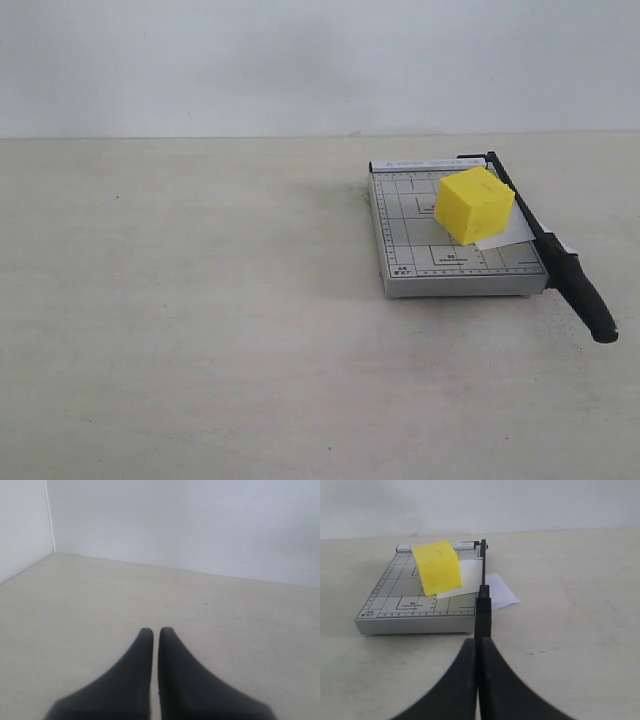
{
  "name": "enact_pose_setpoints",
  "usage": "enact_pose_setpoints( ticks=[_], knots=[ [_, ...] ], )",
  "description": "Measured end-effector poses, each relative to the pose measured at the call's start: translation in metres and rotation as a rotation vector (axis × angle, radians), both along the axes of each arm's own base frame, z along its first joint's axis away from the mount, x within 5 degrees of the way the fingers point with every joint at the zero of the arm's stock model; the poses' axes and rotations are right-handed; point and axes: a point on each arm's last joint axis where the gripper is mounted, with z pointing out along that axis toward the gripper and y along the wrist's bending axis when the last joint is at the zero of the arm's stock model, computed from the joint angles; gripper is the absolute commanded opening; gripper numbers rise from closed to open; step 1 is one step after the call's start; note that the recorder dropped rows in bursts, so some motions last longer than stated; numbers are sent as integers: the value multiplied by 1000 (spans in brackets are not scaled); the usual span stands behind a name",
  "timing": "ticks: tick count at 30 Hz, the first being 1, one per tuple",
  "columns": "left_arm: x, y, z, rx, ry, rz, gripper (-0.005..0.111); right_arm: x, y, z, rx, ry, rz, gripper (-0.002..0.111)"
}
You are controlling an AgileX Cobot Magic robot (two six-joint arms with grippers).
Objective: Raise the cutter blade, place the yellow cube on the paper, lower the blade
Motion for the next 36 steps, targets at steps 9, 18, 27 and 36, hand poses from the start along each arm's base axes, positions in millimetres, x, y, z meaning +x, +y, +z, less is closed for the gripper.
enact_pose_setpoints(
  ticks=[9,18,27,36],
  knots=[
    [0,0,0,0,0,0,4,-9,-1,0,-64,-40,10,0],
    [0,0,0,0,0,0,4,-21,-5,-5,-69,-34,-14,0],
    [0,0,0,0,0,0,4,-21,-4,-5,-120,-34,5,0],
    [0,0,0,0,0,0,4,-21,-3,-5,-85,-31,8,0]
  ],
)
